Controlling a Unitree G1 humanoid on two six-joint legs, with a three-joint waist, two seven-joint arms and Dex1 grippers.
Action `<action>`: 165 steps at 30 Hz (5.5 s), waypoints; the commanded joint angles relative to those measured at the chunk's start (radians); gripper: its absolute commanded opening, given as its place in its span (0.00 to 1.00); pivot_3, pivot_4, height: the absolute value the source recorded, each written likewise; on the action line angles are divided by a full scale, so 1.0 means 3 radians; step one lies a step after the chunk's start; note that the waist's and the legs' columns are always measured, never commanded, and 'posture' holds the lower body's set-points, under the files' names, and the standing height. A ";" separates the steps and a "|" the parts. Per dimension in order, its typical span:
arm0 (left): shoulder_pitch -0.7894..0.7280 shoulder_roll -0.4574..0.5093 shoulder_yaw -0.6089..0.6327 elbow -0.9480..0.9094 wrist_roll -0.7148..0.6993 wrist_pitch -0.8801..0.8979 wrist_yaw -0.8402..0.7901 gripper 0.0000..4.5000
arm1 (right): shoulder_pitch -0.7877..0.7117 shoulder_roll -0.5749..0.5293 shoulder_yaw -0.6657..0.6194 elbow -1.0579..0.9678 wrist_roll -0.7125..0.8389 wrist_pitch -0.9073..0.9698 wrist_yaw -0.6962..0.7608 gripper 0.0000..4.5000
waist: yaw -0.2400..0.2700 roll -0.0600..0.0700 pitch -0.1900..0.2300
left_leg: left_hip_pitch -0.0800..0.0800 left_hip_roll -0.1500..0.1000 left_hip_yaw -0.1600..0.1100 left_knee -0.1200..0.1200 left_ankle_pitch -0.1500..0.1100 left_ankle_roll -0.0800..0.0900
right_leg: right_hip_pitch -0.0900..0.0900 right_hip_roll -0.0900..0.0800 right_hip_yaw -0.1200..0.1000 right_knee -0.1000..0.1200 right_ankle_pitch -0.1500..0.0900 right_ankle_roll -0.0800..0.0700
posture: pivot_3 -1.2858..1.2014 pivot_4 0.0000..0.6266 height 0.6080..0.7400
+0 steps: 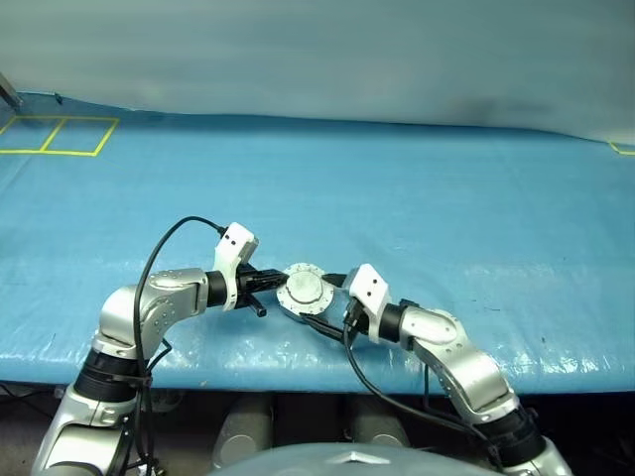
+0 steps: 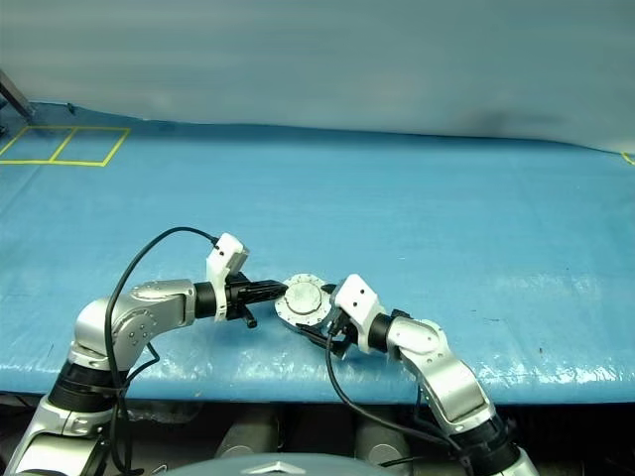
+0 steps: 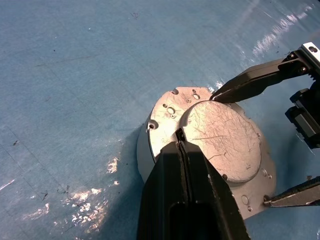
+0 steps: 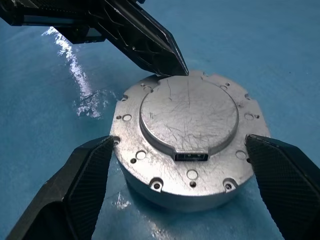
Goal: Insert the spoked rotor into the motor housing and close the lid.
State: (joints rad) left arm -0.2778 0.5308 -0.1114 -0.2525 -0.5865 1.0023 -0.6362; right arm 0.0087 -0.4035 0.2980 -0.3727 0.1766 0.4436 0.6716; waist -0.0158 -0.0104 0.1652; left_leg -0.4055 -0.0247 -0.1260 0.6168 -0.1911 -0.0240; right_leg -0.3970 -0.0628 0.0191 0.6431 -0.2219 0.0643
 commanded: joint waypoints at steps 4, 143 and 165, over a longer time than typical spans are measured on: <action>0.0046 -0.0019 -0.0126 0.0092 0.0114 -0.0076 -0.0060 0.00 | 0.0353 -0.0001 -0.0358 -0.0424 0.0360 0.0505 -0.0198 0.99 | 0.0012 0.0002 0.0001 | -0.0005 0.0000 0.0000 -0.0001 0.0000 0.0000 | -0.0005 0.0000 0.0000 0.0001 0.0000 -0.0001 | 0.52 0.24 1.00; 0.1030 -0.1597 0.1635 -0.0700 -0.1680 -0.0313 0.1098 0.00 | 0.0373 0.1548 -0.1482 0.0414 0.4264 0.1691 -0.2022 0.26 | -0.0054 0.0022 -0.0003 | -0.0041 0.0002 0.0004 -0.0006 0.0000 0.0003 | -0.0046 -0.0002 0.0000 -0.0001 -0.0001 -0.0002 | 0.52 0.24 1.00; 0.1400 -0.2090 0.1319 -0.0385 -0.2645 -0.0885 0.1518 0.99 | -0.0567 0.1602 -0.1539 0.0601 0.4173 0.1171 -0.2321 0.26 | -0.0049 0.0018 0.0001 | -0.0044 0.0001 0.0007 -0.0004 0.0000 0.0004 | -0.0047 0.0001 0.0001 -0.0003 -0.0001 -0.0004 | 0.52 0.24 1.00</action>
State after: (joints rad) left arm 0.1376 -0.0710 0.3083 -0.3560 -1.3523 0.7505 -0.1690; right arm -0.1217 0.0543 -0.1617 -0.1560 1.4088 0.8220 -0.0405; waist -0.0305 -0.0051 0.1654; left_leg -0.4186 -0.0243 -0.1237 0.6153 -0.1913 -0.0228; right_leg -0.4112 -0.0626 0.0195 0.6423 -0.2222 0.0631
